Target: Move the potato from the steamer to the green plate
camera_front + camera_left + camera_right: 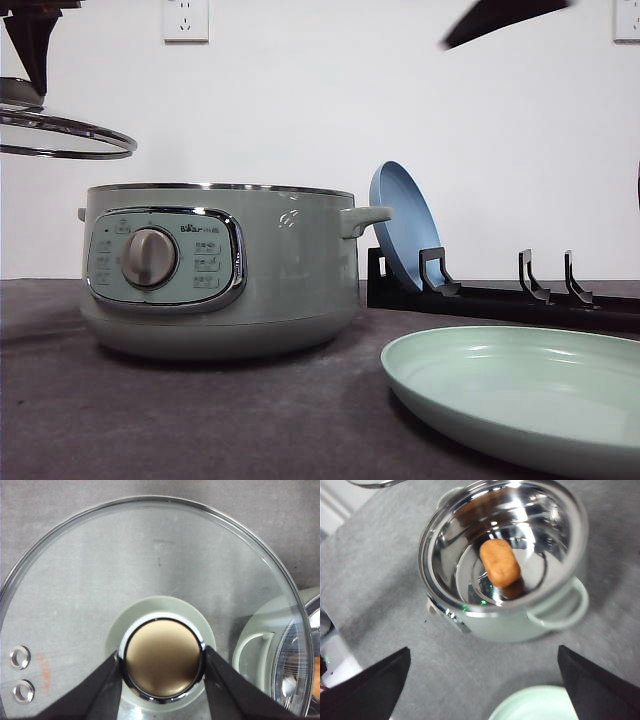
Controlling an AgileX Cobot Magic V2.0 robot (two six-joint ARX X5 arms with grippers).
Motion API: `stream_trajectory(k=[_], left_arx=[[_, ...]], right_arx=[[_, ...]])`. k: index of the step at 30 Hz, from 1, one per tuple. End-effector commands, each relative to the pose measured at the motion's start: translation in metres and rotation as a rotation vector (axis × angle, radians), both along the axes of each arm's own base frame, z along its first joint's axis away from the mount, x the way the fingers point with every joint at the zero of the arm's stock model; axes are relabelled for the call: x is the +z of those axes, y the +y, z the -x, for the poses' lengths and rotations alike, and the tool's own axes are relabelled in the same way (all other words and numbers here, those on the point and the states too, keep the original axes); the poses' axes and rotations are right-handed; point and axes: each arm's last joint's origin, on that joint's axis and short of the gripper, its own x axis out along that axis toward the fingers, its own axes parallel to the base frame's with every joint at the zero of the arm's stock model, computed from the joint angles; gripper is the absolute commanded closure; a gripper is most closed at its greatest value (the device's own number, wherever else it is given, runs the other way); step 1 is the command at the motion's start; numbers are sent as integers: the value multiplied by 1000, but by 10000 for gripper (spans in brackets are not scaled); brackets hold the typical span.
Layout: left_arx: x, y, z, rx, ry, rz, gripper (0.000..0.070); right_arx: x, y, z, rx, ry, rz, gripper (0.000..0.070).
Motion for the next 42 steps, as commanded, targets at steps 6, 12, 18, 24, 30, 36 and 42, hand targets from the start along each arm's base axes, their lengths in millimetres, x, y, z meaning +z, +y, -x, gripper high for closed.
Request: stream_trajectory(k=[6,12,18,24,30,36,42], left_arx=[[14,1,2,4,-67,-2,691],[14,1,2,4,-68,-1,691],[14,0,2,4,-68,1,691],[15,-1,1,5,-79,2,691],[15,-2,1,8,-86,6,691],[15,-3,0,5,-90,7,691],[15,-3,0,5,-90,7,691]], right_arx=[[-11,65,-64,138,20,95,104],[-31,112,-101,215,30,139,104],[-55,147,-121,278,-87,186,104],[-82,160,-131,287,-114,246,104],[-104,165,-138,295,-80,275,104],[-120,168,-143,301,-58,296,104],[-135,171,-146,308,-30,307,104]])
